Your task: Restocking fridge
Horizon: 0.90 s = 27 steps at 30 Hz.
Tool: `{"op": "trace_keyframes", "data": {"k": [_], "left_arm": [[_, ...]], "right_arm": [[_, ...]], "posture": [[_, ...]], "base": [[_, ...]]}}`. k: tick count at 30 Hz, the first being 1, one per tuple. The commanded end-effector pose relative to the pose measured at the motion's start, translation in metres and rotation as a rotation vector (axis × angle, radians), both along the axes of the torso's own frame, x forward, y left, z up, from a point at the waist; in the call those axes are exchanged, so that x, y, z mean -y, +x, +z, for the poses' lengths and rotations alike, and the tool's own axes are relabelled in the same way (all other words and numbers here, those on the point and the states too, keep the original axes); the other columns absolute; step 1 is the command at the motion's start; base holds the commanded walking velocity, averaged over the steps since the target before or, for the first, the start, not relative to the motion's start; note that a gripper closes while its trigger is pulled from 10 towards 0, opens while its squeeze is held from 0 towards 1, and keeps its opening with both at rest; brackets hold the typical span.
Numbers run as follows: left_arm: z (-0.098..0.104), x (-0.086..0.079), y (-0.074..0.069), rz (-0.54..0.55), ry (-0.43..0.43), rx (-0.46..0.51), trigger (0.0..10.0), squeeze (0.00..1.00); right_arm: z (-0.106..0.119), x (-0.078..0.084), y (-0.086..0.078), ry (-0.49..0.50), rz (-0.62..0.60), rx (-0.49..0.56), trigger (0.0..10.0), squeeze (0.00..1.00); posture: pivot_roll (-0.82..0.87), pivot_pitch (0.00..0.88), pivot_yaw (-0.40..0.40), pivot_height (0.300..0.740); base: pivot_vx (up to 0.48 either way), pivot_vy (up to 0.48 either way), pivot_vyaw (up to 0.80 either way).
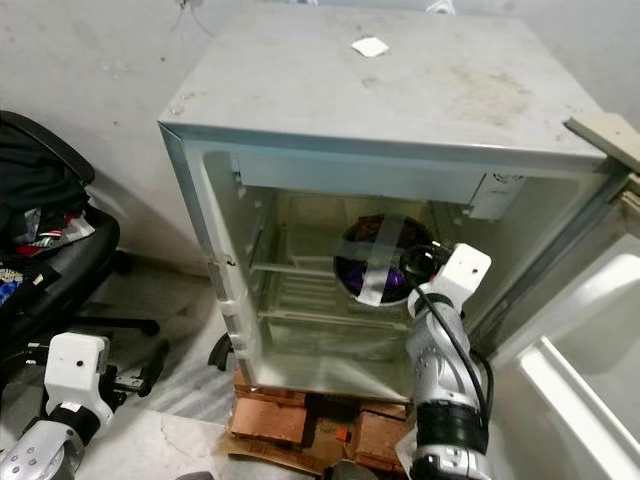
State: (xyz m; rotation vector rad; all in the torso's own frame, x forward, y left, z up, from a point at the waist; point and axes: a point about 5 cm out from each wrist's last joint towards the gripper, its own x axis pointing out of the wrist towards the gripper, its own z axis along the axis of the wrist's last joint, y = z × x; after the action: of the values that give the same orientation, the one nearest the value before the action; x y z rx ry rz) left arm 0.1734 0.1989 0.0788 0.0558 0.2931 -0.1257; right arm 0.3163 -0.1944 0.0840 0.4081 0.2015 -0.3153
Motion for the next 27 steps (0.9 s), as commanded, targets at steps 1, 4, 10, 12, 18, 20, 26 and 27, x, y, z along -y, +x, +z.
{"op": "trace_keyframes", "data": {"k": [1, 4, 10, 12, 18, 20, 26, 27], "left_arm": [[0.002, 0.002, -0.004, 0.000, 0.010, -0.006, 10.0, 0.00], [0.001, 0.004, -0.008, 0.000, 0.007, -0.012, 10.0, 0.00], [0.002, 0.003, -0.009, 0.005, 0.008, -0.018, 10.0, 0.00], [0.003, 0.003, -0.008, 0.010, 0.008, -0.016, 10.0, 0.00], [0.003, 0.006, -0.010, 0.018, 0.006, -0.017, 10.0, 0.00], [0.002, 0.008, -0.013, 0.026, 0.000, -0.025, 10.0, 0.00], [-0.002, 0.008, -0.015, 0.031, -0.002, -0.038, 10.0, 0.00], [-0.004, 0.007, -0.016, 0.032, -0.002, -0.040, 10.0, 0.00]], "right_arm": [[0.007, 0.002, 0.007, 0.018, -0.040, 0.033, 10.0, 0.00], [0.010, 0.001, 0.017, 0.063, -0.085, 0.039, 10.0, 0.00], [0.018, -0.005, 0.031, 0.077, -0.123, 0.043, 10.0, 0.00], [0.017, -0.007, 0.036, 0.034, -0.161, 0.004, 10.0, 0.00], [0.012, -0.007, 0.040, 0.009, -0.216, -0.051, 10.0, 0.00], [0.005, -0.012, 0.040, 0.061, -0.228, -0.086, 10.0, 0.00], [-0.005, -0.018, 0.038, 0.099, -0.235, -0.136, 10.0, 0.00], [-0.006, -0.018, 0.038, 0.100, -0.238, -0.140, 10.0, 0.00]], "posture": [[0.21, 0.117, -0.049, 0.740], [0.22, 0.121, -0.050, 0.740], [0.23, 0.122, -0.052, 0.740], [0.24, 0.128, -0.059, 0.740], [0.25, 0.138, -0.069, 0.740], [0.25, 0.143, -0.074, 0.740], [0.26, 0.147, -0.077, 0.740], [0.26, 0.147, -0.077, 0.740]], "base": [[0.000, 0.000, 0.00], [0.000, 0.000, 0.00], [0.000, 0.000, 0.00], [0.000, 0.000, 0.00], [0.000, 0.000, 0.00], [0.000, 0.000, 0.00], [0.000, 0.000, 0.00], [0.000, 0.000, 0.00]]}}
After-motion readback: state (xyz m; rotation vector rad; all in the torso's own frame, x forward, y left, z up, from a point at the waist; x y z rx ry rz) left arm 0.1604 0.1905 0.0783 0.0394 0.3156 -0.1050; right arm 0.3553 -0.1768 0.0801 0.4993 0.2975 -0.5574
